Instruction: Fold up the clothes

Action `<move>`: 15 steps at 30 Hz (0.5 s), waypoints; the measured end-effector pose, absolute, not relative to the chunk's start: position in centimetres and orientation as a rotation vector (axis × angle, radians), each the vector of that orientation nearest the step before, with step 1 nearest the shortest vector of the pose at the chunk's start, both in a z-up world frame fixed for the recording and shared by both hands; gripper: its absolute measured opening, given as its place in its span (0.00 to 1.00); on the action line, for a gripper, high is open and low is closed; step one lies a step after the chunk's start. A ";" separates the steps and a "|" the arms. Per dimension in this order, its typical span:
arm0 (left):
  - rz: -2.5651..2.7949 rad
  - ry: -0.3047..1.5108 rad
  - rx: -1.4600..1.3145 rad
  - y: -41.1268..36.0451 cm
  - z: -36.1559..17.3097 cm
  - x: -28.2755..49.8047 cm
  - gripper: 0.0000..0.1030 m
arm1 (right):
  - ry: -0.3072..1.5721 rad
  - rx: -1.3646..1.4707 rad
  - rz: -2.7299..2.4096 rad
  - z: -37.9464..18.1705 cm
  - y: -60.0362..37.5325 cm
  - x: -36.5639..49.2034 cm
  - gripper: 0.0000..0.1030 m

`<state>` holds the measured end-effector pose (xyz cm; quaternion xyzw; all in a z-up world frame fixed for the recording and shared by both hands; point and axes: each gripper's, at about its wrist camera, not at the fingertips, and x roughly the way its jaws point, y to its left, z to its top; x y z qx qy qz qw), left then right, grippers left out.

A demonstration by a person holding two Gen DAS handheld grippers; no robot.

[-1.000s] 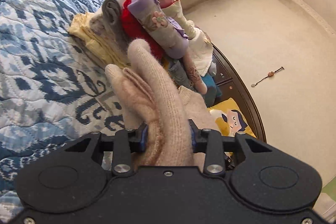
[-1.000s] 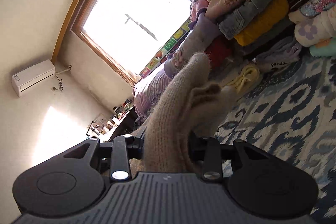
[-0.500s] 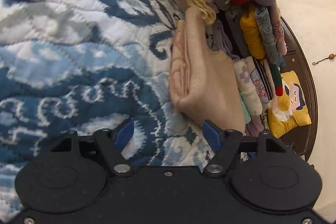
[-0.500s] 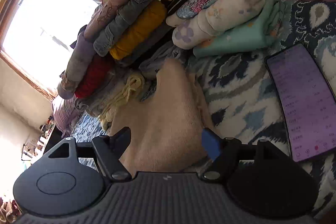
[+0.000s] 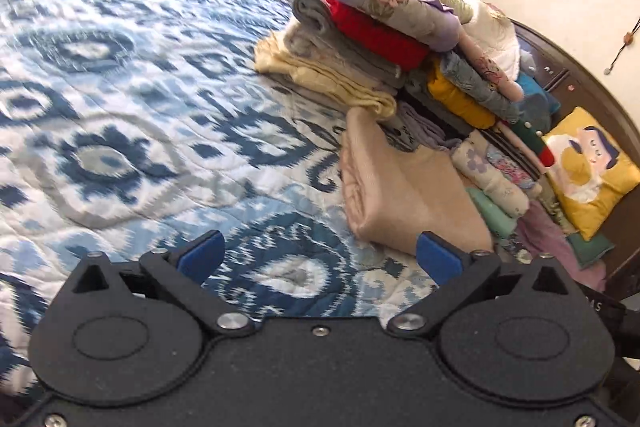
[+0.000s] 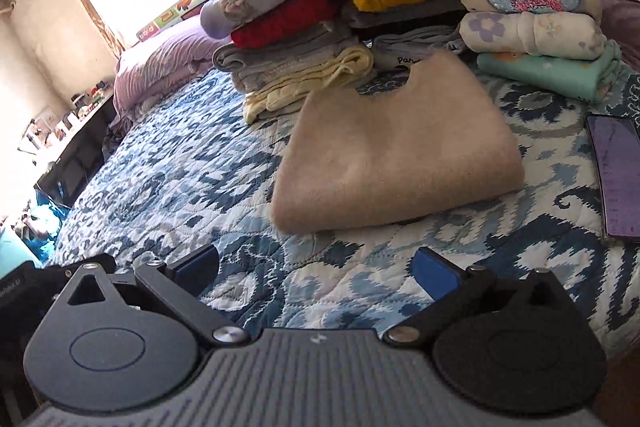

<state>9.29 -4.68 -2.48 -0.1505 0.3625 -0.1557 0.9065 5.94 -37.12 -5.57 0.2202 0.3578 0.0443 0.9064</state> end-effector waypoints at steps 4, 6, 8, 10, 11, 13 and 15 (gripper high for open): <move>-0.239 0.705 -0.171 -4.2 -0.2 7.0 1.00 | 0.763 0.368 0.102 -4.0 -33.5 5.0 1.00; -0.229 0.657 -0.134 -3.6 0.6 5.5 1.00 | 0.768 0.347 0.109 -3.4 -32.3 4.6 1.00; -0.193 0.638 -0.110 -3.3 1.1 4.6 1.00 | 0.766 0.325 0.109 -2.8 -31.2 4.2 1.00; -0.156 0.617 -0.083 -3.0 1.7 3.7 1.00 | 0.765 0.302 0.109 -2.2 -30.2 3.8 1.00; -0.139 0.603 -0.065 -3.0 2.0 3.2 1.00 | 0.766 0.290 0.107 -2.0 -29.7 3.5 1.00; -0.130 0.595 -0.045 -2.7 2.4 2.5 1.00 | 0.765 0.273 0.101 -1.6 -29.1 3.1 1.00; -0.127 0.594 -0.030 -2.4 2.7 1.9 1.00 | 0.762 0.260 0.097 -1.3 -28.6 2.6 1.00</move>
